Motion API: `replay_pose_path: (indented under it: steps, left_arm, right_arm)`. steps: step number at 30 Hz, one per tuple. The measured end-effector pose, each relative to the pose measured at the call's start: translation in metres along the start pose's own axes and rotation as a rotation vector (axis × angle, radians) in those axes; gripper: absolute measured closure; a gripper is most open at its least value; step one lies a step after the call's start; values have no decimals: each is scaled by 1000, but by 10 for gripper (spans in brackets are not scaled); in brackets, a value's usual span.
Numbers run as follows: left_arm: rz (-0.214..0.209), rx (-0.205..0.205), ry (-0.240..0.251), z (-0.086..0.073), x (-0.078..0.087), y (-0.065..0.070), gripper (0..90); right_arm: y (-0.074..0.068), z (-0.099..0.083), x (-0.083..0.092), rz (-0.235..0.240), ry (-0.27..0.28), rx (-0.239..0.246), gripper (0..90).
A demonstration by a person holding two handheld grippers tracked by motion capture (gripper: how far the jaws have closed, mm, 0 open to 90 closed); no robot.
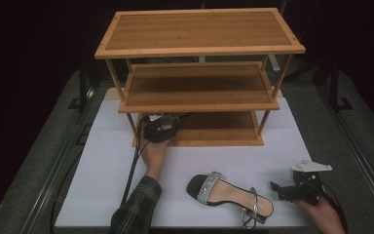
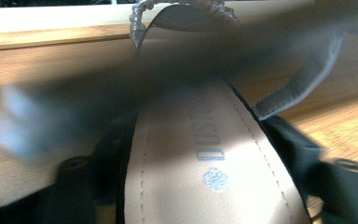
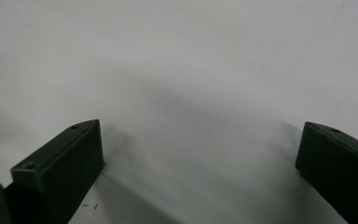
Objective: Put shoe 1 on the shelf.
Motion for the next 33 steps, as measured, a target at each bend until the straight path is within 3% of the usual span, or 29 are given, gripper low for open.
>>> replay_pose_path:
  steps: [4,5,6,12,14,16,18,21,26,28,33]
  left_arm:
    - [-35,-33,-6,-4,12,2,232]
    - [-35,-33,-6,-4,12,2,229]
    - [-34,-4,10,-4,15,4,229]
    - [-45,-45,24,-16,39,-1,243]
    - [-40,-67,37,-19,48,-4,332]
    - [-71,-92,43,-21,53,-3,381]
    - [-69,-128,32,-22,55,-2,434]
    - [-74,-120,30,-22,55,0,454]
    - [-115,-129,12,-23,56,16,478]
    - [-128,-170,14,-23,56,23,508]
    - [-158,-194,22,-23,52,40,555]
  right_arm:
    - [0,0,0,0,0,0,2]
    - [0,0,0,0,0,0,2]
    - [0,0,0,1,1,0,3]
    - [0,0,0,0,0,0,3]
    - [0,0,0,-1,0,0,2]
    - [0,0,0,0,0,0,2]
    - [0,0,0,-1,0,0,3]
    - [0,0,0,0,1,0,3]
    - [0,0,0,0,1,0,3]
    - [0,0,0,0,0,0,3]
    - [0,0,0,0,1,0,3]
Point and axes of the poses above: each handheld gripper's, and its own axes: x roughly backward along the jaws, z roughly out of its top, y roughly to its right, the point moved 10 cm from there along -x, roughly forward along the jaws, and after that the axes turned 3 degrees about -x, right-handed, at the moved point
